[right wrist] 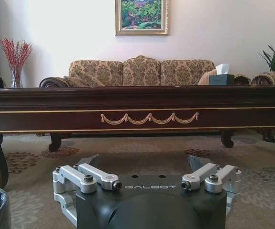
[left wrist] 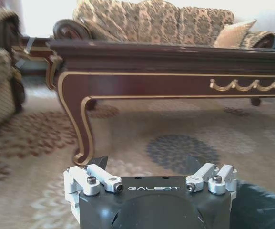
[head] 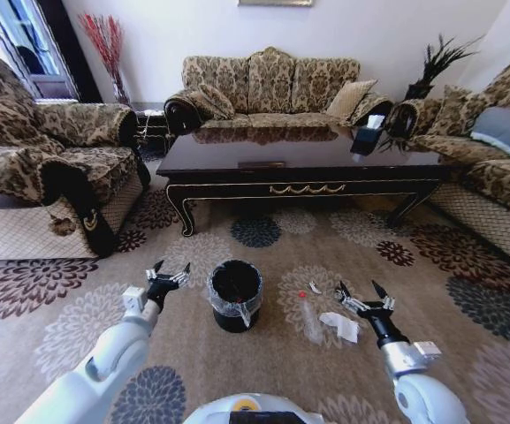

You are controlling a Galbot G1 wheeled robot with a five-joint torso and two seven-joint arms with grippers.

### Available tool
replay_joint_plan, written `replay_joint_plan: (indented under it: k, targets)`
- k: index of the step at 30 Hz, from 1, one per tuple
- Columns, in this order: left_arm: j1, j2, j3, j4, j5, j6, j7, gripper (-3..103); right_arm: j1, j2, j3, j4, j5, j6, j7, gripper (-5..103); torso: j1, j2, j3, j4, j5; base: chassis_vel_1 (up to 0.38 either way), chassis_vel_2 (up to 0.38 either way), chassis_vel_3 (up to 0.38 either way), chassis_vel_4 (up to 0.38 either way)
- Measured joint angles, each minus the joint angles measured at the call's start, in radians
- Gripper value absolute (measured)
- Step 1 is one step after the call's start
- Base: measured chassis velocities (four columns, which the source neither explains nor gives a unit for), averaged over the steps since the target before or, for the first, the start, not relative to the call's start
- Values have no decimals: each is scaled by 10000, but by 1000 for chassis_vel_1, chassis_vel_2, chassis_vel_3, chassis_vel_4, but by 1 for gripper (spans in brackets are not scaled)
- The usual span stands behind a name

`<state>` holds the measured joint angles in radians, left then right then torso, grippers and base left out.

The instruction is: Move to the front of the table and pick up the trash from the floor, then place it into the trash bin.

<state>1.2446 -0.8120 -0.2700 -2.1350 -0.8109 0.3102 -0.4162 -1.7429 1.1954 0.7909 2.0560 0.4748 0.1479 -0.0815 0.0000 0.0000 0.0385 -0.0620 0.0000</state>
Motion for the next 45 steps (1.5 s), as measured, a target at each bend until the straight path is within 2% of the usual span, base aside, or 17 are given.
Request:
replay_joint_plan:
  k: [3, 4, 5, 8, 9, 13, 14, 16, 19, 24, 28, 29, 32, 33, 38, 40, 45]
  targets:
    - [-962, -2, 870, 184, -1090, 462, -408, 93, -2, 26, -26, -3, -36, -20, 35, 100, 1, 0, 0, -1, 1, 0, 0, 0, 0]
    - [-962, -2, 870, 184, -1090, 462, -408, 93, -2, 26, -26, -3, -36, -20, 35, 100, 1, 0, 0, -1, 1, 0, 0, 0, 0]
    - [-1250, -77, 1162, 238, -1499, 661, -684, 96, -9, 30, -27, -3, -38, -25, 43, 100, 0, 0, 0, 0, 0, 0, 0, 0, 0]
    - [-1850, -301, 1780, 331, -2548, 1350, -1686, 92, -19, 27, -7, -4, -38, -35, 54, 100, 0, 0, 0, -1, 1, 0, 0, 0, 0]
    - [-1850, -301, 1780, 331, -2548, 1350, -1686, 92, -19, 27, -7, -4, -38, -35, 54, 100, 0, 0, 0, -1, 1, 0, 0, 0, 0]
    - [-2413, -495, 2250, 371, -4040, 2329, -3245, 93, -38, 27, 27, -12, -28, -36, 62, 100, 0, 0, 0, 0, 0, 0, 0, 0, 0]
    - [-2413, -495, 2250, 371, -4040, 2329, -3245, 93, -38, 27, 27, -12, -28, -36, 62, 100, 0, 0, 0, 0, 0, 0, 0, 0, 0]
    - [-2605, -574, 2333, 417, -4737, 2767, -3864, 97, -40, 57, 9, -27, -32, -36, 65, 100, 0, -1, 0, 0, 1, 0, 0, 0, 0]
    - [-2888, -703, 2454, 613, -5529, 3108, -4429, 89, -36, 99, -39, -49, -48, -37, 70, 100, 0, 0, 0, 1, 0, 0, 0, 0, 0]
    - [-3190, -921, 2575, 914, -6047, 3224, -4570, 87, -27, 126, -51, -70, -61, -35, 82, 100, 0, 0, -1, 1, 0, 0, 0, 0, 0]
    - [-3501, -1224, 2745, 1142, -6592, 3273, -4923, 85, -72, 153, -36, -82, -68, -28, 86, 100, 0, 0, -1, 0, 1, 0, 0, 0, 0]
    - [-3557, -1330, 2783, 1196, -6702, 3286, -5048, 82, -89, 161, -27, -84, -69, -27, 90, 100, 0, 0, 0, -1, 1, 0, 0, 0, 0]
    - [-3678, -1626, 2865, 1368, -7016, 3441, -5514, 85, -121, 187, 8, -85, -71, -24, 117, 100, 0, 0, -1, 0, 1, 0, 0, 0, 0]
    - [-3742, -1738, 2881, 1472, -7204, 3564, -5852, 88, -125, 205, 23, -100, -72, -23, 142, 100, 0, 0, -1, 0, 0, 0, 0, 0, 0]
    - [-3840, -1932, 2823, 1628, -7650, 3844, -6746, 81, -131, 279, 0, -178, -125, -23, 175, 100, 0, 0, -1, 1, 0, 0, 0, 0, 0]
    - [-3963, -2024, 2824, 1765, -7786, 3962, -6959, 76, -104, 297, -59, -244, -150, -22, 191, 100, 0, 0, -1, 2, 0, 0, 0, 0, 0]
    - [-4236, -2237, 2939, 2162, -7908, 4071, -7193, 74, -8, 306, -167, -278, -174, -24, 225, 100, 0, 0, -1, 0, 1, 0, 0, 0, 0]
